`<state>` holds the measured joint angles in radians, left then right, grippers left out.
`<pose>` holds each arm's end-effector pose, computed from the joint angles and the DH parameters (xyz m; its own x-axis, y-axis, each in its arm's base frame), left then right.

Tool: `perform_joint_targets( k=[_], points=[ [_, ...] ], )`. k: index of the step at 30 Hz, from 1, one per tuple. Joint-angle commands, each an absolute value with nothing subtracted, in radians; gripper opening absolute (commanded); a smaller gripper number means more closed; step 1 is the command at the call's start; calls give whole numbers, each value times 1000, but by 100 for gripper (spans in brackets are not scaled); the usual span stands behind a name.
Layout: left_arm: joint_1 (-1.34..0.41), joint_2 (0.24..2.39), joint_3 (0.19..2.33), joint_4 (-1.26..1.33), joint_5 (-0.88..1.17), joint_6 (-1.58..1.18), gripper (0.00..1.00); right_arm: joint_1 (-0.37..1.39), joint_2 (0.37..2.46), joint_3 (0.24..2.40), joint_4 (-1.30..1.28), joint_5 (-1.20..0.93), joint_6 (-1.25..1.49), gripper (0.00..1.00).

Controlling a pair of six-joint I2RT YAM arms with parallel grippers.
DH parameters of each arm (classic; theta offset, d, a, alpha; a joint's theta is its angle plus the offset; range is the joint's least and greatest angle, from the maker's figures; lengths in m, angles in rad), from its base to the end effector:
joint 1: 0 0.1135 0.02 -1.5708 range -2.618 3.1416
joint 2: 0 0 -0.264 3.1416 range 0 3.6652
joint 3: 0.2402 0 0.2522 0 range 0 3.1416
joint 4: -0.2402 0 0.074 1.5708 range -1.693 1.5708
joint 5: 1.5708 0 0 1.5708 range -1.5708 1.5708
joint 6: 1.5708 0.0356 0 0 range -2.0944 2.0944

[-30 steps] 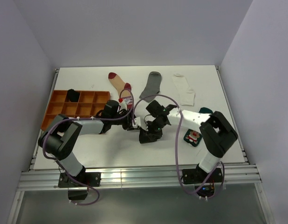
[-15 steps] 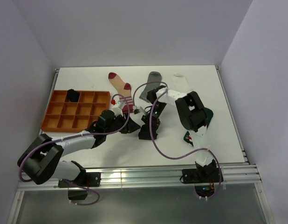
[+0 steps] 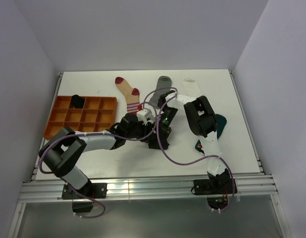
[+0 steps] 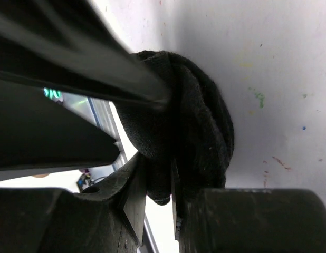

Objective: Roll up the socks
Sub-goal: Roll the sock at the center of the board.

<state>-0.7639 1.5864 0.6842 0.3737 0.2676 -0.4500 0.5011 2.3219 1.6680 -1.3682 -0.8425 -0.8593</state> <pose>0.2221 -0.2258 0.1678 -0.6898 0.0799 -0.7196 0.5908 0.6366 -0.4957 0.3280 0.2099 0.1172 -0.4894 -0.8428 -0.2239 -0.6201 0.1559 0.7688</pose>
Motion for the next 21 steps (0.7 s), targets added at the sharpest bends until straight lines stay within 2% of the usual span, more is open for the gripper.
perform_joint_targets(
  k=[1,6,21],
  points=[
    [-772,1635,739,365,342,-377,45,489,2364,1637,-1302,-733,-854,22],
    [-775,1684,743,396,441,-397,45,479,2379,1637,-1305,-726,-830,22],
    [-770,1698,667,477,541,-511,41,462,2352,1605,-1197,-638,-701,22]
  ],
)
